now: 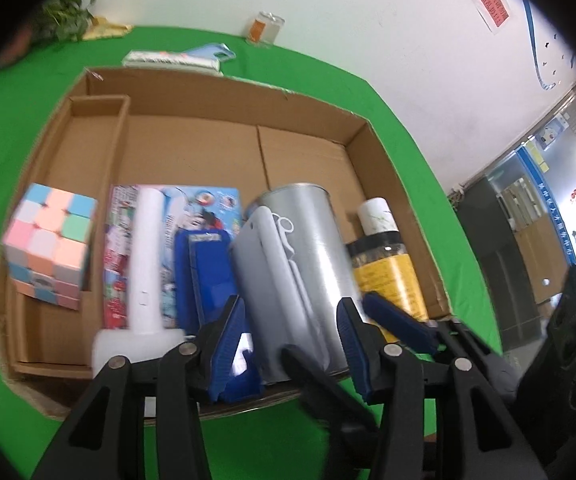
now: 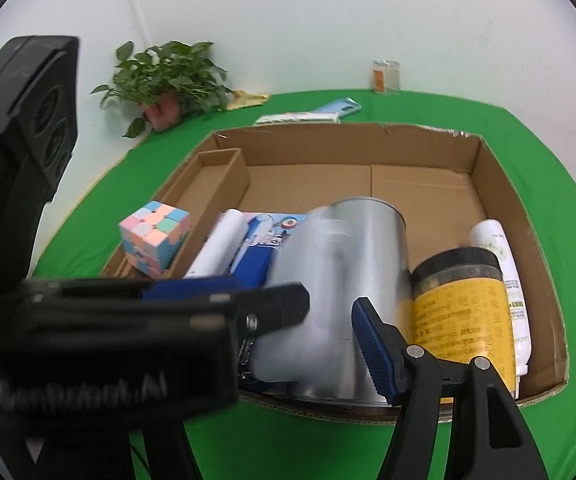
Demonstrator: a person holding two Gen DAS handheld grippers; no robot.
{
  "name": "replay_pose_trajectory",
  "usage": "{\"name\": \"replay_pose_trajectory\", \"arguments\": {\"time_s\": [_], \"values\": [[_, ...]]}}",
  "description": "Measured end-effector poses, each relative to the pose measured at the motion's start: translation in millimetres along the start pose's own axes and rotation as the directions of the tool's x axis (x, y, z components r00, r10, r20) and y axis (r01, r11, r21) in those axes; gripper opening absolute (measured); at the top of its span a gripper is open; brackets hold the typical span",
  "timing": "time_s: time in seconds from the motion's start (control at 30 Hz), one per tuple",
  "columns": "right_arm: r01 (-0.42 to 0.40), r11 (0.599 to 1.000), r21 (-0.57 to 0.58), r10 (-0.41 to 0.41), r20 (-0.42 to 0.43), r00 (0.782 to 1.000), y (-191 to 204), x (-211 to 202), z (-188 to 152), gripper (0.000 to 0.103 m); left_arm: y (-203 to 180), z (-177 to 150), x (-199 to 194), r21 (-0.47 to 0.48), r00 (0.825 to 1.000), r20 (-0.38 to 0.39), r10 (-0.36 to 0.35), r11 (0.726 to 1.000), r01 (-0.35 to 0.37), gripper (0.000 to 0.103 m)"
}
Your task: Organize rigid objects
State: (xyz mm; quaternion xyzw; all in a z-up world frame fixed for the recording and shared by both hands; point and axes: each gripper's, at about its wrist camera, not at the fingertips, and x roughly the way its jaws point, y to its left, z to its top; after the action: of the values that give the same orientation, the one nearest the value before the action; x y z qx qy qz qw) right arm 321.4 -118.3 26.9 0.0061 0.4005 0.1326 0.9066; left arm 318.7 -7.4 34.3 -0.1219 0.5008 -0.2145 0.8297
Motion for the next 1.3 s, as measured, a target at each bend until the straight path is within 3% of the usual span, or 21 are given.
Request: {"name": "replay_pose_trajectory", "arguments": {"time_s": [0.1,0.17,0.23,0.27,0.33,0.4,0.5,0.53,0.57,0.6,0.63,0.67,0.7,0.73,0.77,0.8,0.83,0.93,1.13,1.3], "values": [[0.026,0.999,-0.025,-0.025,0.051,0.998,2,-16,-7,0.074,1,-5,-20,0.029,0.995,0.093,0.031,0.999,-0.034,0.047],[0.05,0.998,-0.03,-0.047,0.102,0.994,0,-30,-16,0.08,-7,-19,-41,0.076,0.976,0.204,0.077,0.993,-0.094,0.049],[0.094,0.995,-0.043,-0.087,0.142,0.986,-1,-41,-31,0.093,-15,-37,-56,0.116,0.931,0.326,0.164,0.97,-0.212,0.07],[0.11,0.993,-0.044,-0.102,0.148,0.984,-3,-45,-37,0.095,-19,-49,-63,0.114,0.898,0.39,0.206,0.956,-0.269,0.089],[0.129,0.991,-0.045,-0.12,0.154,0.981,-6,-52,-55,0.096,-25,-76,-73,0.097,0.83,0.496,0.254,0.934,-0.344,0.099],[0.147,0.988,-0.043,-0.139,0.151,0.979,-9,-58,-69,0.096,-31,-97,-75,0.081,0.799,0.522,0.299,0.915,-0.395,0.102],[0.148,0.989,-0.025,-0.143,0.141,0.98,-13,-66,-88,0.095,-32,-113,-70,0.053,0.801,0.494,0.338,0.908,-0.415,0.101],[0.137,0.99,-0.023,-0.133,0.142,0.981,-14,-70,-93,0.081,-32,-118,-68,0.051,0.812,0.477,0.337,0.912,-0.408,0.095],[0.126,0.992,-0.025,-0.121,0.147,0.982,-14,-75,-99,0.064,-32,-121,-67,0.06,0.825,0.463,0.326,0.916,-0.396,0.046],[0.137,0.99,-0.031,-0.131,0.144,0.981,-14,-78,-102,0.03,-32,-122,-63,0.072,0.846,0.43,0.315,0.922,-0.381,0.007],[0.152,0.988,-0.034,-0.146,0.139,0.98,-13,-81,-107,0.022,-30,-123,-61,0.07,0.866,0.395,0.308,0.929,-0.362,0.007],[0.151,0.988,-0.034,-0.144,0.143,0.979,-14,-86,-110,0.022,-30,-125,-62,0.066,0.873,0.391,0.291,0.937,-0.342,0.004],[0.146,0.989,-0.033,-0.14,0.154,0.978,-13,-91,-114,0.027,-35,-128,-66,0.074,0.874,0.404,0.269,0.943,-0.324,0.004],[0.149,0.988,-0.033,-0.142,0.165,0.976,-12,-96,-117,0.05,-37,-130,-68,0.076,0.873,0.412,0.261,0.945,-0.319,0.006],[0.153,0.988,-0.031,-0.145,0.18,0.973,-12,-102,-120,0.071,-42,-133,-70,0.076,0.872,0.412,0.264,0.944,-0.322,0.026],[0.164,0.986,-0.024,-0.155,0.203,0.967,-13,-109,-123,0.103,-48,-134,-71,0.068,0.868,0.406,0.285,0.938,-0.34,0.077],[0.192,0.981,-0.008,-0.184,0.249,0.951,-13,-118,-127,0.101,-50,-138,-72,0.055,0.859,0.414,0.301,0.934,-0.353,0.098],[0.218,0.976,-0.002,-0.21,0.253,0.944,-14,-125,-128,0.102,-63,-151,-81,0.037,0.815,0.493,0.304,0.929,-0.369,0.102],[0.227,0.973,0.032,-0.228,0.234,0.945,-28,-132,-136,0.102,-72,-160,-81,0.041,0.798,0.517,0.311,0.922,-0.385,0.102],[0.244,0.969,0.027,-0.243,0.241,0.94,-31,-139,-144,0.102,-73,-161,-80,0.018,0.797,0.508,0.327,0.921,-0.389,0.102]]}}
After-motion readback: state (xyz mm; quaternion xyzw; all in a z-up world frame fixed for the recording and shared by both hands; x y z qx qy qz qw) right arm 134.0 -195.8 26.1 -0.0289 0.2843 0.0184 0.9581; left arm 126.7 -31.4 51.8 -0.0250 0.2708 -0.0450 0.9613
